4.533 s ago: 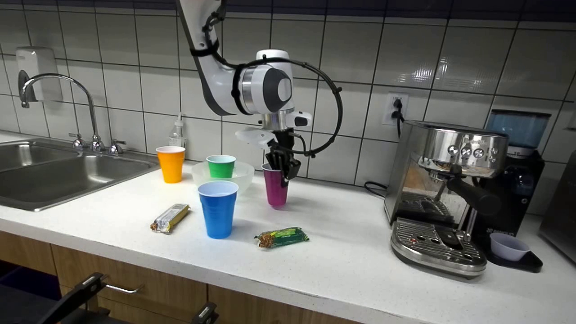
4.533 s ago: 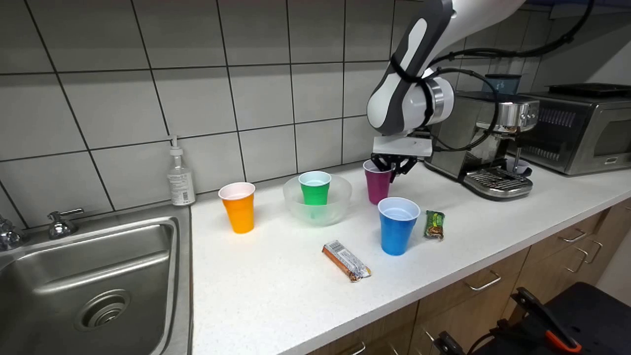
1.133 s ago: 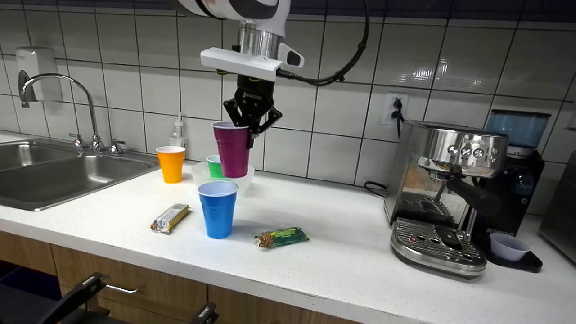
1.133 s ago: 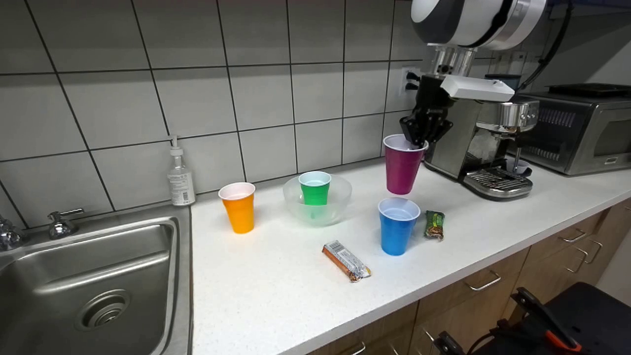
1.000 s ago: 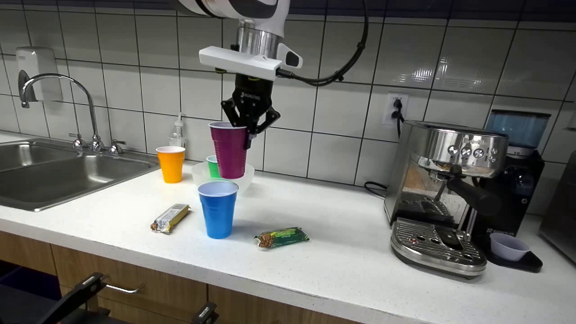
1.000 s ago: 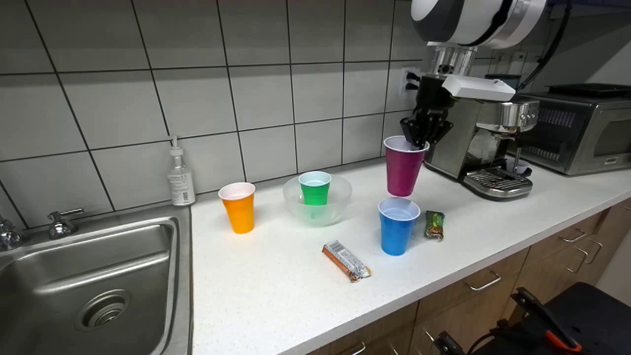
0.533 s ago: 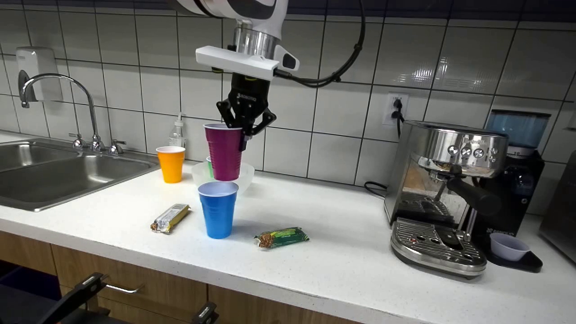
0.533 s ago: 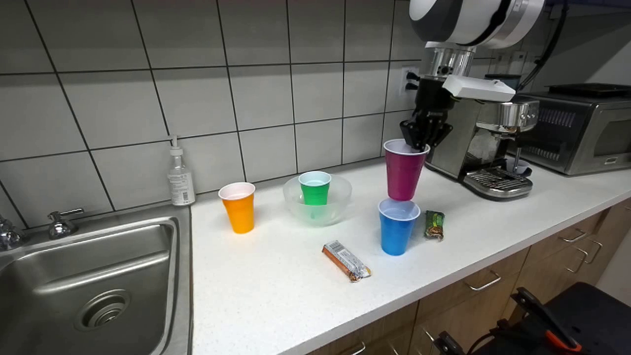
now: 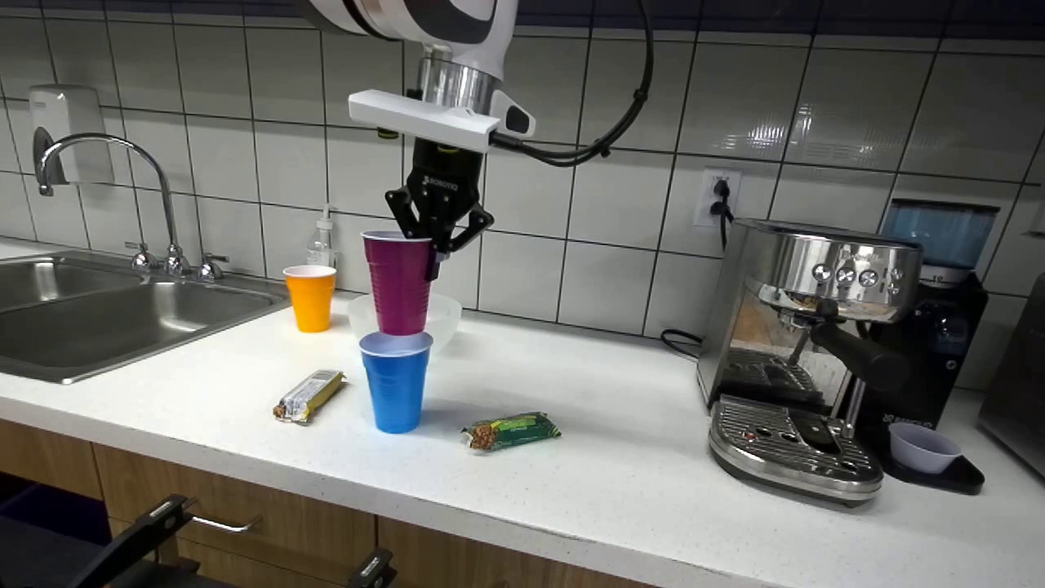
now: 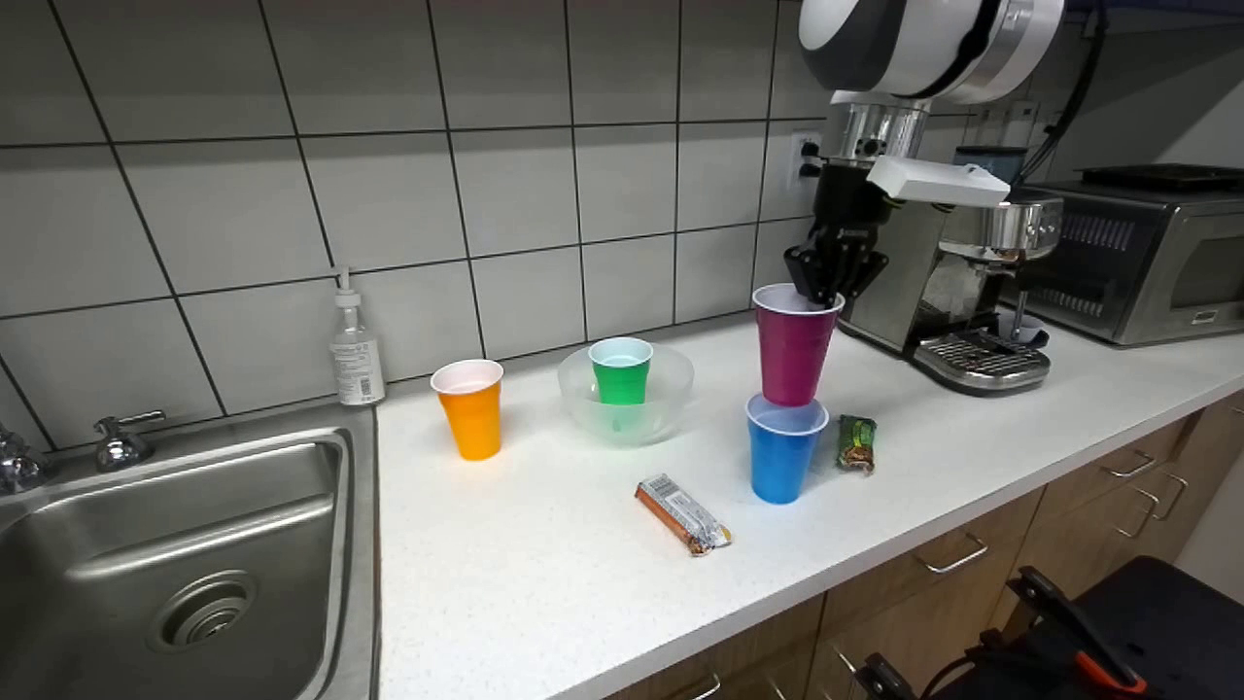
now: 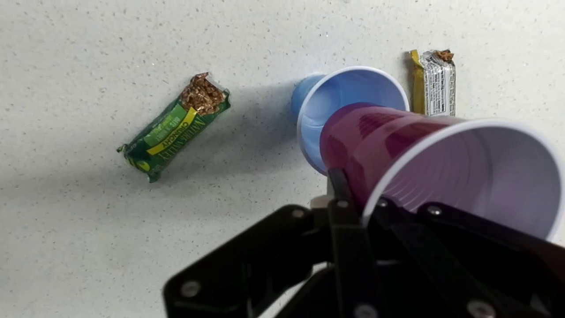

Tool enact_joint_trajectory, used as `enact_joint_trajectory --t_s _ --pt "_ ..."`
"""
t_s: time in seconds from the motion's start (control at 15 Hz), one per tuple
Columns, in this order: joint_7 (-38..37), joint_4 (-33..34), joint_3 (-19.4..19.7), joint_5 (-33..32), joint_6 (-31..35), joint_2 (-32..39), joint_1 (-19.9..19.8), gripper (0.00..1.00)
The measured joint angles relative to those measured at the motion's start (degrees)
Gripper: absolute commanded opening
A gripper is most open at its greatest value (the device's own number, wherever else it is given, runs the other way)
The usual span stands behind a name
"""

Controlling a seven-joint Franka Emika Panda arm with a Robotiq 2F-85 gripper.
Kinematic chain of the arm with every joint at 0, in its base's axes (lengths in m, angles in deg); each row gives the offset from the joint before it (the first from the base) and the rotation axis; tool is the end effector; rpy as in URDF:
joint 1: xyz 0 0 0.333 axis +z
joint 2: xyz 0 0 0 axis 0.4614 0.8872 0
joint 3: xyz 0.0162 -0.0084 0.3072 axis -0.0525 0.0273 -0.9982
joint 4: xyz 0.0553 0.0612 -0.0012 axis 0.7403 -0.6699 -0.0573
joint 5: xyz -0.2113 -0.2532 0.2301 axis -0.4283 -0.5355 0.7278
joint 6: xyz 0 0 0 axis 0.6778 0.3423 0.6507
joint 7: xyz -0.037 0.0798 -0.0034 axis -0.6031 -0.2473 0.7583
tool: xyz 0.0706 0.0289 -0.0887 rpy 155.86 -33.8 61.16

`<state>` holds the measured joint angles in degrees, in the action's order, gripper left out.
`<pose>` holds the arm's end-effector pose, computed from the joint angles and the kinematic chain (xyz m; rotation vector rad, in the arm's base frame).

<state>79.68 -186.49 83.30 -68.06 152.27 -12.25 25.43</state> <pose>0.4565 -0.0755 0.3196 -3.0134 -0.0550 -0.0219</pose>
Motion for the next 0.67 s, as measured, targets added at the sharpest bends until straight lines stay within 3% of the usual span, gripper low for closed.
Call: enact_joint_trajectory --t_s 0.67 --pt "0.00 -0.15 -0.52 0.00 0.09 2.17 0.07 0.01"
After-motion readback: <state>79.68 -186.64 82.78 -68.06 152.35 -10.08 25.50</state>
